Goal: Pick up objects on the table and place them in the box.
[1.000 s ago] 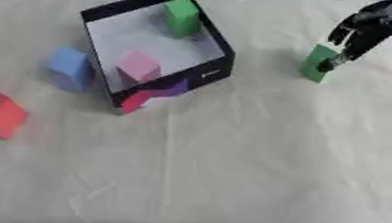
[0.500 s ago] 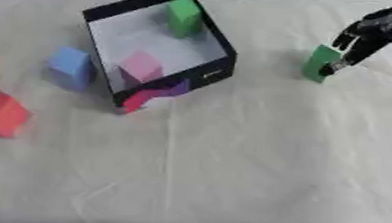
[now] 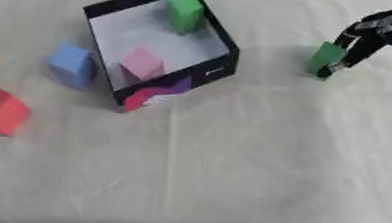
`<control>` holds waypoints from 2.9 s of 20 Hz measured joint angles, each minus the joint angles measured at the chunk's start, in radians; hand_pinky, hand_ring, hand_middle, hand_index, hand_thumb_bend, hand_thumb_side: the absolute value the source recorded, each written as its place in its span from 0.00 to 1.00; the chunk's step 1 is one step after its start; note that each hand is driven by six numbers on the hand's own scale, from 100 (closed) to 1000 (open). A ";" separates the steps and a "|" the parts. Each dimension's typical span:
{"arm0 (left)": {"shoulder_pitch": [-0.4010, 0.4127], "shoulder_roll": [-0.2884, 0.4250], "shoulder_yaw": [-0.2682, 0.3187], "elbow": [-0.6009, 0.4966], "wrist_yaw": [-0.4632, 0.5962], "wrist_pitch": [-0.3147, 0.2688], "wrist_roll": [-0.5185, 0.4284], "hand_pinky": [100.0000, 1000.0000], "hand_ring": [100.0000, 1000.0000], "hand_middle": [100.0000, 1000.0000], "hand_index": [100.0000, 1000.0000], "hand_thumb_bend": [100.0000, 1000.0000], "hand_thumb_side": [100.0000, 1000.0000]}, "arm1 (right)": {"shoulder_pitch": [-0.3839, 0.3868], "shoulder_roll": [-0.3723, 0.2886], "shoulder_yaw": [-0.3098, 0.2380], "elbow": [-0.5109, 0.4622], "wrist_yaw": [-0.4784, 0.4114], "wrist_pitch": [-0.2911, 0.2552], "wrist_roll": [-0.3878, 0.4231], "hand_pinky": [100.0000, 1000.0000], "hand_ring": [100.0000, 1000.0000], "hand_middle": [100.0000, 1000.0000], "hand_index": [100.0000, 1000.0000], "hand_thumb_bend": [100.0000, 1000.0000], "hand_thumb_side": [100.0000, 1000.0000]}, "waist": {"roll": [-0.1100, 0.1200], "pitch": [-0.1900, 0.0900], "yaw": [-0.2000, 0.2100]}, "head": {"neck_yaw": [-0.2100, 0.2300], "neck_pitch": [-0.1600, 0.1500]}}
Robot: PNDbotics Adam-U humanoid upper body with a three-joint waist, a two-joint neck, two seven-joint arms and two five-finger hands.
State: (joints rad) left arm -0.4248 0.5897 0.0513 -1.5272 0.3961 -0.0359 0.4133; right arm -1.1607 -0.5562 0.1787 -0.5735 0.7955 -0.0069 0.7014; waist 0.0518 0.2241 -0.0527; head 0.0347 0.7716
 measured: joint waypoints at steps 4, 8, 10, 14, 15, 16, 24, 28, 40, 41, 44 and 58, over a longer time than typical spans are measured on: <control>-0.007 -0.008 0.000 0.000 0.000 0.000 0.000 0.77 0.79 0.76 0.79 0.77 0.63 | 0.000 0.005 -0.006 0.006 0.007 0.018 -0.031 0.77 0.80 0.71 0.77 0.58 0.19 | 0.001 0.002 0.005 | -0.001 0.000; -0.007 -0.008 0.000 0.000 0.001 0.000 -0.001 0.77 0.79 0.76 0.79 0.77 0.63 | 0.005 0.006 -0.013 0.009 0.013 0.050 -0.091 0.73 0.70 0.54 0.62 0.55 0.11 | 0.001 0.002 0.005 | -0.001 0.000; -0.007 -0.008 0.000 0.000 0.001 0.000 -0.001 0.77 0.79 0.76 0.79 0.77 0.63 | 0.019 0.005 -0.013 0.001 0.001 0.067 -0.130 0.71 0.65 0.48 0.56 0.42 0.05 | 0.001 0.002 0.005 | -0.001 0.000; -0.007 -0.008 0.000 0.000 0.001 0.000 -0.001 0.77 0.79 0.76 0.79 0.77 0.63 | 0.036 -0.012 -0.006 -0.029 -0.059 0.108 -0.198 0.68 0.59 0.43 0.50 0.32 0.04 | 0.001 0.002 0.004 | -0.002 0.000; -0.007 -0.008 0.000 0.000 0.001 0.000 -0.001 0.77 0.79 0.76 0.79 0.77 0.63 | 0.036 -0.015 -0.002 -0.039 -0.075 0.117 -0.209 0.67 0.58 0.42 0.49 0.31 0.04 | 0.001 0.002 0.004 | -0.002 0.000; -0.007 -0.008 0.000 0.000 0.001 0.000 -0.001 0.77 0.79 0.76 0.79 0.77 0.63 | 0.036 -0.018 0.004 -0.048 -0.091 0.124 -0.216 0.67 0.58 0.42 0.49 0.31 0.04 | 0.001 0.002 0.004 | -0.002 0.000; -0.003 -0.008 -0.003 0.000 0.001 0.001 -0.001 0.77 0.79 0.75 0.79 0.77 0.63 | 0.034 -0.047 0.052 -0.136 -0.169 0.148 -0.206 0.66 0.58 0.42 0.49 0.35 0.01 | 0.001 0.002 -0.004 | 0.000 0.000; 0.002 -0.007 -0.004 0.000 0.001 0.001 -0.001 0.77 0.79 0.75 0.79 0.76 0.63 | 0.013 -0.069 0.071 -0.206 -0.190 0.145 -0.178 0.66 0.58 0.42 0.50 0.36 0.00 | 0.001 0.002 -0.009 | 0.004 0.000; -0.009 -0.020 -0.014 0.001 -0.001 0.007 -0.007 0.76 0.78 0.75 0.78 0.76 0.63 | -0.173 0.158 0.116 -0.410 -0.112 0.121 -0.178 0.68 0.59 0.45 0.52 0.39 0.00 | 0.001 0.001 0.017 | -0.045 0.000; -0.017 -0.028 -0.018 0.001 -0.001 0.008 -0.010 0.76 0.78 0.75 0.78 0.76 0.63 | -0.179 0.192 0.111 -0.412 -0.093 0.116 -0.192 0.68 0.59 0.45 0.52 0.40 0.00 | 0.001 0.001 0.025 | -0.053 0.000; -0.046 -0.058 -0.036 0.006 -0.006 0.012 -0.022 0.76 0.78 0.75 0.78 0.76 0.63 | -0.185 0.291 0.099 -0.406 -0.022 0.098 -0.226 0.68 0.60 0.46 0.52 0.39 0.00 | 0.001 0.001 0.067 | -0.083 0.000; -0.101 -0.165 -0.098 0.037 -0.039 0.027 -0.074 0.76 0.78 0.75 0.78 0.75 0.63 | -0.140 0.469 0.029 -0.199 0.258 0.029 -0.323 0.70 0.64 0.52 0.61 0.47 0.00 | -0.004 0.020 0.145 | -0.159 0.000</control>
State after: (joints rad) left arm -0.5260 0.4247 -0.0472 -1.4901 0.3569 -0.0089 0.3397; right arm -1.3009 -0.0872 0.2077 -0.7722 1.0533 0.0222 0.3788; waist 0.0478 0.2437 0.0928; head -0.1242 0.7719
